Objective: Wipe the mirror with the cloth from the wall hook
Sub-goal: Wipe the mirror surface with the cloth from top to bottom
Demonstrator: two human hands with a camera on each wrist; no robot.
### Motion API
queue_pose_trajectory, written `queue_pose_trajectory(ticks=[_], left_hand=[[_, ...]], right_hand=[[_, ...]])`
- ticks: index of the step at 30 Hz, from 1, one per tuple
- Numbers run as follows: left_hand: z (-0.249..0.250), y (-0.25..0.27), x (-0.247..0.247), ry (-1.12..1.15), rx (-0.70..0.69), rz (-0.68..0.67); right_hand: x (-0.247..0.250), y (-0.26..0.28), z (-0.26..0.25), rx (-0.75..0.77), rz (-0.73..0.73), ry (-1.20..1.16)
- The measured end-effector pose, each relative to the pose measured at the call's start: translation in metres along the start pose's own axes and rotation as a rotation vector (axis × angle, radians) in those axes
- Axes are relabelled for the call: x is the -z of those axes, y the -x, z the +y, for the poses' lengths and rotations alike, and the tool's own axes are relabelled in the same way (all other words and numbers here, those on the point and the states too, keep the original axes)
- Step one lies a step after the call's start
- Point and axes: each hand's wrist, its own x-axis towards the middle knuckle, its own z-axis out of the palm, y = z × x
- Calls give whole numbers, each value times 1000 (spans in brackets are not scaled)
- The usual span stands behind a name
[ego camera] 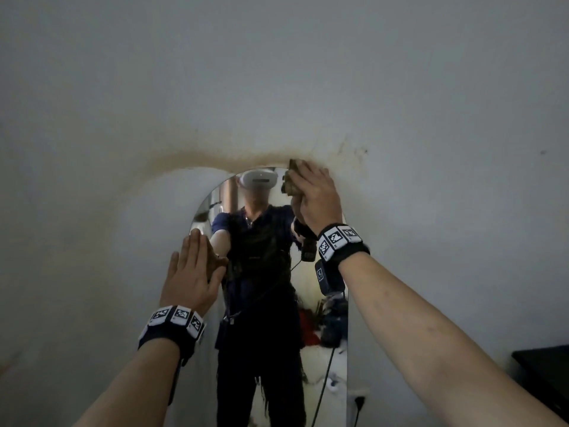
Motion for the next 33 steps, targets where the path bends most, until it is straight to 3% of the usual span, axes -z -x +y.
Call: queue_pose_trajectory(ticks=[2,6,14,17,20,22,24,26,29,33], left_hand=[[1,1,-3,15,12,5],[-1,1,-4,6,14,-8],[0,2,0,-31,21,-5],[7,2,-1,-38,48,-4],[15,3,0,-30,89,-15],[19,2,1,-25,106,-4],[20,2,0,-15,116,-8],[20,1,-3,-13,124,-8],[21,-1,-6,-11,132,12],[18,2,-8,-29,119,17]], right_hand=[[-15,31,4,60,-29,36],[-26,88,12,30,-69,-68],[-4,209,7,8,-352,-162],[13,198,-1,-172,-335,-308],[42,139,-3,-387,-119,-499],[61,81,10,-292,105,-386],[70,22,24,-140,197,-223],[61,-8,35,-90,45,-126],[21,28,45,-90,-199,-124],[4,108,47,-147,-125,-143]])
